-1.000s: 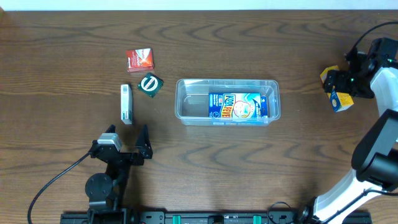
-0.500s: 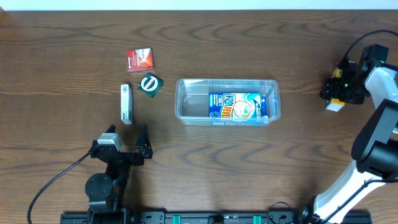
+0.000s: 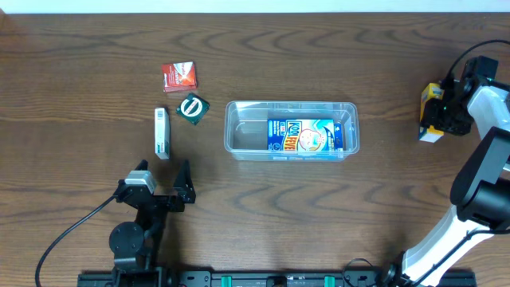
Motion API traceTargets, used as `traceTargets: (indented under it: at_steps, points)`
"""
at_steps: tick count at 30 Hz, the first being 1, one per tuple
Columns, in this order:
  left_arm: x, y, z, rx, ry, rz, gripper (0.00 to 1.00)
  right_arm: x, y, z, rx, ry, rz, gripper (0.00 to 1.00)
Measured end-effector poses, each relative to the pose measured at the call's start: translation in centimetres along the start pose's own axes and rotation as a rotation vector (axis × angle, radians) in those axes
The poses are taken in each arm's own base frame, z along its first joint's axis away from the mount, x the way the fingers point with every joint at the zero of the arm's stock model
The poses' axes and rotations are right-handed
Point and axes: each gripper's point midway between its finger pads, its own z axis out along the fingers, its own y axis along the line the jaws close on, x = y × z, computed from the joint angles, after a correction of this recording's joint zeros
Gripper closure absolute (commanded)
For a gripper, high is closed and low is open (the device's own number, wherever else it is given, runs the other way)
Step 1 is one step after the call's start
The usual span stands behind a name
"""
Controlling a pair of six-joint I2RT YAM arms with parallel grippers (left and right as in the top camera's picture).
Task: Pack container
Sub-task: 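Grasp the yellow WOODS box with the right gripper and lift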
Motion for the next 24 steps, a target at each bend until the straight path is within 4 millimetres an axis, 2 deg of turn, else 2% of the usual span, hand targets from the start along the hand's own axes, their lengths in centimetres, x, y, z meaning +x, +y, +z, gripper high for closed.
traceTargets:
  at_steps: [4, 8, 11, 24]
  points:
    - [0.0, 0.0, 0.0, 0.0, 0.0, 0.0, 0.02, -0.28, -0.15, 0.0, 0.008, -0.011, 0.016, 0.49]
    - [0.0, 0.01, 0.0, 0.0, 0.0, 0.0, 0.02, -0.34, -0.16, 0.0, 0.009, -0.014, 0.026, 0.66]
    - [0.0, 0.01, 0.0, 0.0, 0.0, 0.0, 0.02, -0.34, -0.17, 0.0, 0.009, -0.014, 0.032, 0.74]
    - [0.0, 0.01, 0.0, 0.0, 0.0, 0.0, 0.02, -0.11, 0.58, -0.08, -0.034, -0.003, 0.047, 0.76]
